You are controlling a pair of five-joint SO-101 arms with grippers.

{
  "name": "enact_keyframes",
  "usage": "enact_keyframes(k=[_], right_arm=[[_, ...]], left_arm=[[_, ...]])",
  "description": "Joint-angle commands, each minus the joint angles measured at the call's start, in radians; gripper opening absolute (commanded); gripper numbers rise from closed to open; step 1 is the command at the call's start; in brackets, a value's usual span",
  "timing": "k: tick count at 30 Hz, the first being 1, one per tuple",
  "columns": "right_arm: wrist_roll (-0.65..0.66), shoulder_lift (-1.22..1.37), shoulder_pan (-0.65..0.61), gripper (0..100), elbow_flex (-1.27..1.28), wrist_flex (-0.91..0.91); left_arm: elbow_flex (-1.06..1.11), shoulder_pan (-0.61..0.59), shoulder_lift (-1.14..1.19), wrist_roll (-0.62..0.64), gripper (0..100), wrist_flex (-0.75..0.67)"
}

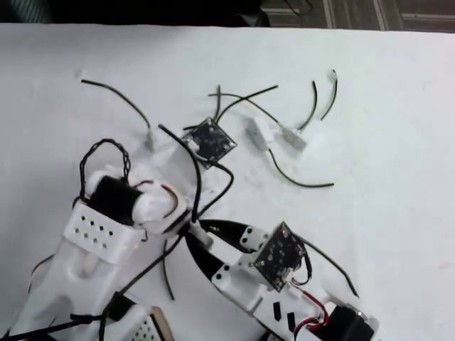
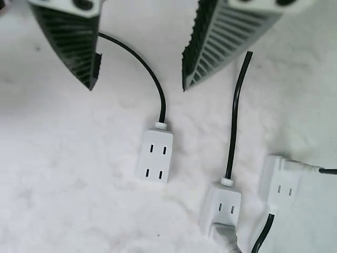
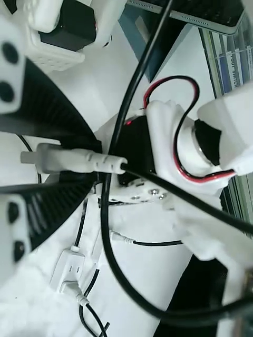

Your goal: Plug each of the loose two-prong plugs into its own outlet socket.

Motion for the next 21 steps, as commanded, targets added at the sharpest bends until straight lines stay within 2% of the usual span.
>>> enact_keyframes(k=[1, 9, 15, 17, 21], right_arm=[[0.005, 0.010, 0.001, 1.6, 0.021, -0.015], [0.005, 0.010, 0.001, 1.6, 0.049, -0.038], [0.003, 0.010, 0.001, 1.6, 0.052, -0.036], [0.006, 0.002, 0.001, 1.6, 0.051, -0.036], [0.008, 0.001, 0.001, 1.6, 0.040, -0.035]], left_arm=[[-0.058, 0.068, -0.031, 0.012, 26, 0.005], [-0.054, 0.159, -0.031, 0.002, 26, 0.009], [-0.055, 0.160, -0.031, -0.058, 26, 0.012], [-0.055, 0.124, -0.031, -0.060, 26, 0.011], [-0.057, -0.042, -0.031, -0.064, 26, 0.003]])
